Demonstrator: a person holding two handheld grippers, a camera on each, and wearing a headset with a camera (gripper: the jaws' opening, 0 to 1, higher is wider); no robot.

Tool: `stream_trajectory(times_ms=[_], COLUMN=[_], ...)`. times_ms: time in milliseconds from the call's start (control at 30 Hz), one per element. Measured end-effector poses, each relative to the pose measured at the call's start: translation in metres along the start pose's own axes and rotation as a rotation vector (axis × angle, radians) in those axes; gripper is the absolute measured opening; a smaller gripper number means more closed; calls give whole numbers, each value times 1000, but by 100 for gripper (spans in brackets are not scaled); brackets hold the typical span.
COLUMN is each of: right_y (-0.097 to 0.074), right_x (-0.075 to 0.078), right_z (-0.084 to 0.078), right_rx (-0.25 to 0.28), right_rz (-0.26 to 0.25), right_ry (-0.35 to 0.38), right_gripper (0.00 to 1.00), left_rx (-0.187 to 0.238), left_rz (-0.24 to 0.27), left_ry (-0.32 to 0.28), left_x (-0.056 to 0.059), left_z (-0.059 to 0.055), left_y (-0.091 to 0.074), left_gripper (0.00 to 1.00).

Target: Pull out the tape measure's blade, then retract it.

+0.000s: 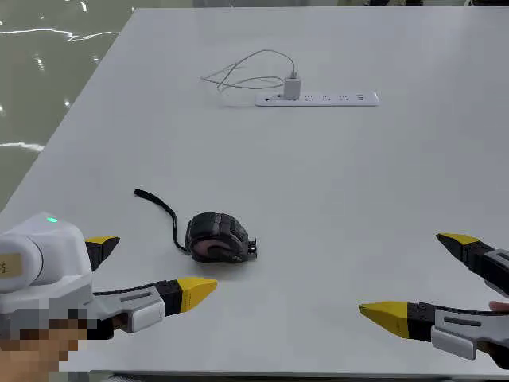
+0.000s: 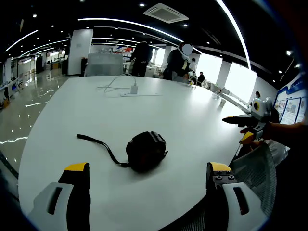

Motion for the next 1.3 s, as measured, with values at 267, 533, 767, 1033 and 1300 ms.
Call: stream_trajectory(times_ms=[267,533,767,1033,1300], right_y=[0,0,1,3,4], right_x=[0,-2,-2,-2,-1], right_z=[1,0,1,1,0], right_rx=[1,0,-2,-4,-8], right_rz=[2,2,3,5,4], right_ry=[-1,-3,-4,-3,-3], right_gripper=[99,99,99,99,99], left_rx=[2,1,2,4,12], left_rz=[1,3,5,9,9], left_ry=[3,0,-3,-5,-9], left_x=[0,-1,-1,-2,0], left_z=[0,-1,-2,-1,3], left_y=[-1,-2,-2,-1,6], left_gripper=[99,99,99,99,98])
Point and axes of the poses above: the centre of the closed fingertips' face, and the gripper's own axes: y roughly forward along the fingers, x roughly to its right, z roughly out of its top, the point moved 3 cm from there along -y, roughly backward along the fingers, and after that the axes turned 9 degrees about y, right-handed, at the moved point
